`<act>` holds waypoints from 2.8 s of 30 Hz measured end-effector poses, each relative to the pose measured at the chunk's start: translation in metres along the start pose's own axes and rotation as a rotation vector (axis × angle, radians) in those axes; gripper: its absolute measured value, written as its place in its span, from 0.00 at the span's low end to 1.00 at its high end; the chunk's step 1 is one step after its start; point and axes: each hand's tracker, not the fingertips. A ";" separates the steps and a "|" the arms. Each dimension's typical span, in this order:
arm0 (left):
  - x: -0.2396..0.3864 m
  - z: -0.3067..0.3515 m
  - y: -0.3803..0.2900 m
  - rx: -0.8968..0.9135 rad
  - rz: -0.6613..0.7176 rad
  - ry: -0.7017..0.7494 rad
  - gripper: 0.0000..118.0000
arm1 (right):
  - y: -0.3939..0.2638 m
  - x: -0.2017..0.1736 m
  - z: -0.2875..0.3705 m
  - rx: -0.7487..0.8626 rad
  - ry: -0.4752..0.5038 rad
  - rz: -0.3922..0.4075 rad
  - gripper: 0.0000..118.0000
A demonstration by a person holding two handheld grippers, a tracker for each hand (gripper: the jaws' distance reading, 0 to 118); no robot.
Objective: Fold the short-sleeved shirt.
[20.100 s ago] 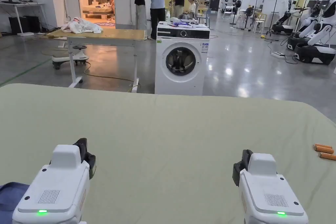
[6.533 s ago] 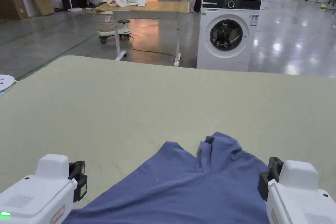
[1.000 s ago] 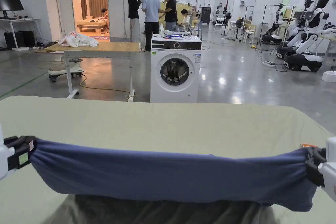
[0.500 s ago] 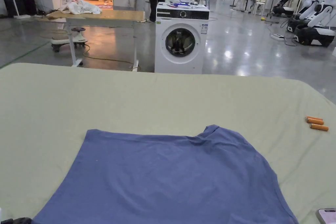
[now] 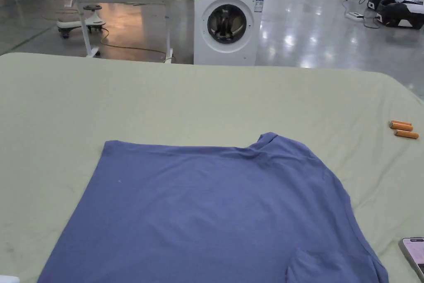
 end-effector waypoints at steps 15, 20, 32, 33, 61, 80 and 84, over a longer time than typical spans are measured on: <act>0.035 0.050 0.065 0.371 0.017 0.007 0.53 | 0.079 -0.041 0.060 0.318 -0.083 -0.031 0.65; 0.061 0.057 0.085 0.494 -0.021 0.037 0.22 | 0.101 -0.072 0.058 0.470 -0.028 -0.105 0.20; 0.081 0.073 0.088 0.623 -0.052 0.078 0.00 | 0.109 -0.113 0.059 0.640 -0.006 -0.133 0.00; 0.080 0.075 0.086 0.637 -0.048 0.091 0.00 | 0.109 -0.114 0.059 0.653 -0.006 -0.130 0.00; -0.011 0.013 0.021 -0.177 0.191 0.000 0.52 | 0.106 -0.118 0.035 0.582 0.037 -0.063 0.00; 0.017 0.013 0.026 -0.201 0.054 -0.058 0.02 | 0.066 -0.021 0.034 0.254 -0.040 -0.056 0.29; 0.020 0.019 0.026 -0.188 0.063 -0.058 0.02 | 0.046 0.003 0.028 0.103 0.003 -0.068 0.52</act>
